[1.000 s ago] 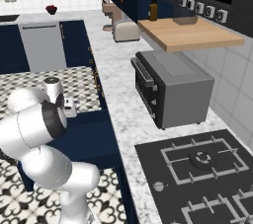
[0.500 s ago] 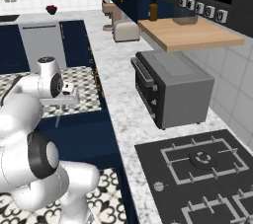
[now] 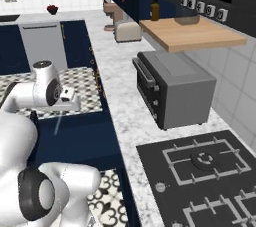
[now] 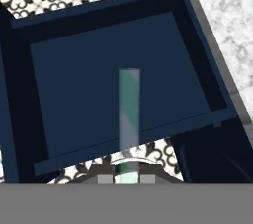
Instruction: Take a straw from the drawer in front and place it inside the glass cup on the dining counter.
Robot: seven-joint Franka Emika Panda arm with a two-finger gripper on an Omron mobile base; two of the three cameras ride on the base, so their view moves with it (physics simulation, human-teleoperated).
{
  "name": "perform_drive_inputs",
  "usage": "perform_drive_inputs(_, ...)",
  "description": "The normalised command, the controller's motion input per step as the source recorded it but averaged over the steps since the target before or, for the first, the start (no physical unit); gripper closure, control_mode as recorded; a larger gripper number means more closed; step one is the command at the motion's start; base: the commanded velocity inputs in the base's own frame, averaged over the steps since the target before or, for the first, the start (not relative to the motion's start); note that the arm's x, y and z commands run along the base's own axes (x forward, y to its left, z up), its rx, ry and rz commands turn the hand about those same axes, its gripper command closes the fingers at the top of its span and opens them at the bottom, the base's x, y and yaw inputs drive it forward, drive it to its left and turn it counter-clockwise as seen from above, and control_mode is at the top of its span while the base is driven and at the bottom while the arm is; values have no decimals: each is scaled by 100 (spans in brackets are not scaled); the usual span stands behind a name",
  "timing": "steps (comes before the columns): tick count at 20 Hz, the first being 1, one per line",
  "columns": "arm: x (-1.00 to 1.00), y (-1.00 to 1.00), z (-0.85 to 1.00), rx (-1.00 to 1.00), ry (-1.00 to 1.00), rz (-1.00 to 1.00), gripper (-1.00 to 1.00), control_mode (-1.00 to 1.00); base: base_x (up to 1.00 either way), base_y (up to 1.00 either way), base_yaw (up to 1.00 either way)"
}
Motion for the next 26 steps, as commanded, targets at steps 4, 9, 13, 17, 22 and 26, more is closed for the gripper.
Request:
perform_drive_inputs(4,0,0,0,0,0,0,100,100,-100,17,-1)
perform_drive_inputs(9,0,0,0,0,0,0,100,100,-70,85,57)
perform_drive_inputs(13,0,0,0,0,0,0,100,100,-1,93,77)
perform_drive_inputs(17,0,0,0,0,0,0,100,100,2,99,67)
perform_drive_inputs(22,0,0,0,0,0,0,100,100,35,97,48)
perform_drive_inputs(26,0,0,0,0,0,0,100,100,61,100,3)
